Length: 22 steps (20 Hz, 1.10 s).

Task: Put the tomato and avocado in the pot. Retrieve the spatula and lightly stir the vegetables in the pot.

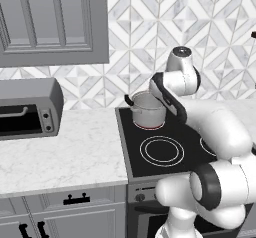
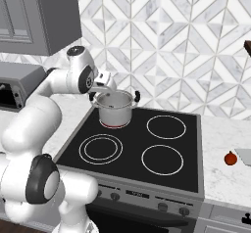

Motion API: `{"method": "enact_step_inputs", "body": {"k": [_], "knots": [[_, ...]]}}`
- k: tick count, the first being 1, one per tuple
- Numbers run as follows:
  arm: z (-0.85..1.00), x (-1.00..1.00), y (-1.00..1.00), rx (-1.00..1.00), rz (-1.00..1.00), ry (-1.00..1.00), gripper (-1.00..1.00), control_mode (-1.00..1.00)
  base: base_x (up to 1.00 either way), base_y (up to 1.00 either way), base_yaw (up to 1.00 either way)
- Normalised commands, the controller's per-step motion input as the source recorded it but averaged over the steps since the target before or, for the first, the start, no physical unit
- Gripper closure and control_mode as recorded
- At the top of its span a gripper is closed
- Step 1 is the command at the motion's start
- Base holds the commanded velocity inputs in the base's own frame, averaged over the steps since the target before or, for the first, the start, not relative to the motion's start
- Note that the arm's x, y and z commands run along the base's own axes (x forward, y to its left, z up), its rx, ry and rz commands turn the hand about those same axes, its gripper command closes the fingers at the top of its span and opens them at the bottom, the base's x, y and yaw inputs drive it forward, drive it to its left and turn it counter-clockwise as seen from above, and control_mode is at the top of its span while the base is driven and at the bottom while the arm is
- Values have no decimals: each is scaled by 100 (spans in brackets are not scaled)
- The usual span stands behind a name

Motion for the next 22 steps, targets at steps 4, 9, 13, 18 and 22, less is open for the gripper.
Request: {"method": "enact_step_inputs", "body": {"k": [4,9,13,18,22], "knots": [[0,-1,0,0,0,4,-100,-100,0,0,0],[-2,-1,0,0,0,1,-100,100,-3,-10,0],[0,0,0,0,0,0,-100,100,-55,-100,0],[0,0,0,0,0,0,-100,100,-51,-100,0],[0,0,0,0,0,0,-100,100,-23,-100,0]]}}
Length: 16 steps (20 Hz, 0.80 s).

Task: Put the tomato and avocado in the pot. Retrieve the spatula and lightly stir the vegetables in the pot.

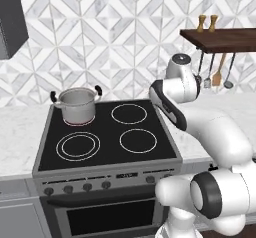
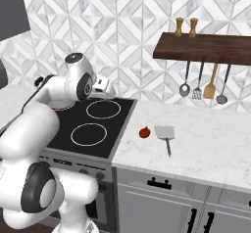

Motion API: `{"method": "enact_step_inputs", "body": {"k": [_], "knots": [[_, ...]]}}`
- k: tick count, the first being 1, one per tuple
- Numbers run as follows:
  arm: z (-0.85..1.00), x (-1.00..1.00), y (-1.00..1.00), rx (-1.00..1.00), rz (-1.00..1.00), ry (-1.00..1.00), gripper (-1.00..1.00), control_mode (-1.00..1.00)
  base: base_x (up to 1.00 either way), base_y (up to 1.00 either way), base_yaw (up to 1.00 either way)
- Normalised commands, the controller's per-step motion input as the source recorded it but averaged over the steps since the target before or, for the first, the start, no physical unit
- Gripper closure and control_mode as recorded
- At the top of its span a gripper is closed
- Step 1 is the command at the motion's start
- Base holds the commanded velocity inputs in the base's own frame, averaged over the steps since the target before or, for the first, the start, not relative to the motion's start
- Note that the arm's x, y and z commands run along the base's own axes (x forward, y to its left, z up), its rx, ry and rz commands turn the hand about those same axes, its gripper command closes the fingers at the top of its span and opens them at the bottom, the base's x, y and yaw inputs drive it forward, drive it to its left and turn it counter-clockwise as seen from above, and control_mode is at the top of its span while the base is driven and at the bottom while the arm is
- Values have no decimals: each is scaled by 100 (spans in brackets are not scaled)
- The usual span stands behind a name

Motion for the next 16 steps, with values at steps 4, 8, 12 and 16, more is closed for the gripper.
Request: {"method": "enact_step_inputs", "body": {"k": [4,8,12,16], "knots": [[0,0,0,0,0,0,-100,100,3,-100,0],[-19,0,-42,12,0,0,-100,-100,2,-21,0],[-64,18,-39,20,-4,9,-100,-100,0,0,0],[-80,41,-1,18,-9,19,-100,-100,0,0,0]]}}
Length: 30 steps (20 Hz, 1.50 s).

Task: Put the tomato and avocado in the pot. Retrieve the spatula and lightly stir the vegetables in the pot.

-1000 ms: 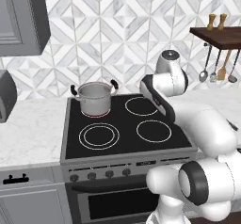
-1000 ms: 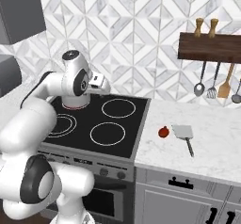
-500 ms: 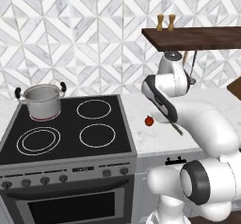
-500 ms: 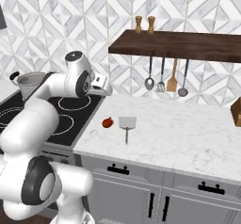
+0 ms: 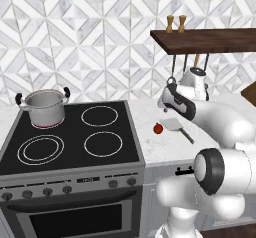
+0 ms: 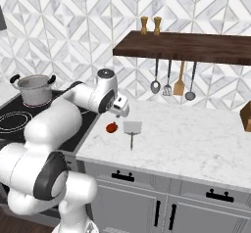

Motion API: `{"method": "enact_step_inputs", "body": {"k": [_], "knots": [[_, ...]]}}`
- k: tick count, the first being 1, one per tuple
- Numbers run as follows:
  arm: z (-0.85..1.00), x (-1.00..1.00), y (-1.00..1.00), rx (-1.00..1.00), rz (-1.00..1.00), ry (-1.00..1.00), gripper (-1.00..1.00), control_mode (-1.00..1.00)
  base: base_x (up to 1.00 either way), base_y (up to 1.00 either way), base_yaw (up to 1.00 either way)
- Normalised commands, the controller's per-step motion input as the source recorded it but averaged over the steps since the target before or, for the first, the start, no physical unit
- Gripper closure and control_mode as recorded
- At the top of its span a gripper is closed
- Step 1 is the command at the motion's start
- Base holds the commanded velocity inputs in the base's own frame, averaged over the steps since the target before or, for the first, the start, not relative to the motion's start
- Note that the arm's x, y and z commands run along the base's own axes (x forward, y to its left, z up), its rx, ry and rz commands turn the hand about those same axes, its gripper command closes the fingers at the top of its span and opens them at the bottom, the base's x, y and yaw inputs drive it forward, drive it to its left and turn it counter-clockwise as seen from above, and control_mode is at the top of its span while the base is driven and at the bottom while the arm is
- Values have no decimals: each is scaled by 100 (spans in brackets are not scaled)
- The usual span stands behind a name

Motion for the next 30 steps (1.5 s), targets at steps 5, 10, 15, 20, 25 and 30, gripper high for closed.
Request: {"method": "enact_step_inputs", "body": {"k": [5,10,15,20,25,30], "knots": [[-70,49,2,6,-8,21,-100,-100,0,0,0],[-42,53,0,0,-8,21,-100,-100,0,0,0],[-49,34,5,0,-3,8,-100,-100,0,0,0],[-51,24,11,0,-2,2,-100,-100,0,0,0],[-29,3,4,1,-2,0,-100,-100,0,0,0],[-19,-1,1,2,-2,0,-100,-100,0,0,0]]}}
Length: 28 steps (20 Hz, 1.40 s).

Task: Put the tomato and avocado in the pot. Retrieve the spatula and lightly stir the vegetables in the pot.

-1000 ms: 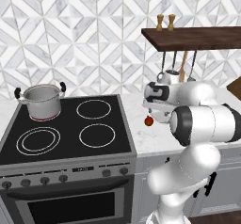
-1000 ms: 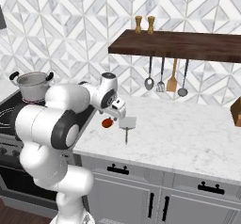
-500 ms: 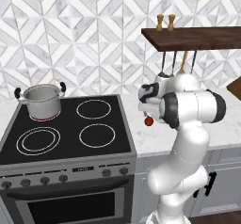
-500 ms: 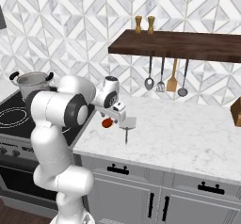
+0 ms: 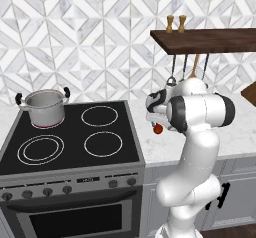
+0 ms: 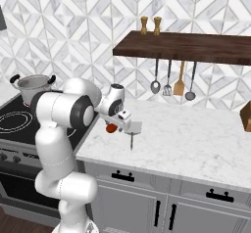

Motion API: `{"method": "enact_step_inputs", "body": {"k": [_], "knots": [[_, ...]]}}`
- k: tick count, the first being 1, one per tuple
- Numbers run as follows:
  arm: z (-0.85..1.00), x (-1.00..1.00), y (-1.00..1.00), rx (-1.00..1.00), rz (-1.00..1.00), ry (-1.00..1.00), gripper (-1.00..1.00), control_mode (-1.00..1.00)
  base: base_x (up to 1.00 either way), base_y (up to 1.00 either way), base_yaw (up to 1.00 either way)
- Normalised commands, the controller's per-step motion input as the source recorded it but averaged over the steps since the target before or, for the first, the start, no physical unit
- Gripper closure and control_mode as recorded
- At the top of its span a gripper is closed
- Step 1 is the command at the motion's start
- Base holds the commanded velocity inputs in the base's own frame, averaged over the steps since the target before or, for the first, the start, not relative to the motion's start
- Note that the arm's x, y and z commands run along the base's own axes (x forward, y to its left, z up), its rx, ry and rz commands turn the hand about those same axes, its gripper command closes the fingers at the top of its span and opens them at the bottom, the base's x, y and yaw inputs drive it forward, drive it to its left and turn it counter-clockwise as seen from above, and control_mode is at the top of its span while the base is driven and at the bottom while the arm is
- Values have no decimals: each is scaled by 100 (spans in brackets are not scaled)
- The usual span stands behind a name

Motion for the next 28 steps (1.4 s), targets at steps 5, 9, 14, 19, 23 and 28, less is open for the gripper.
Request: {"method": "enact_step_inputs", "body": {"k": [5,9,14,19,23,28], "knots": [[-15,1,14,3,0,0,-100,-100,0,0,0],[-3,0,15,3,-1,0,-100,-100,0,0,0],[-13,11,12,1,-2,0,100,-100,0,0,0],[0,-4,0,0,0,-1,100,-100,0,0,0],[64,-88,0,0,0,-18,100,-100,0,0,0],[100,-100,0,0,0,-21,100,-100,0,0,0]]}}
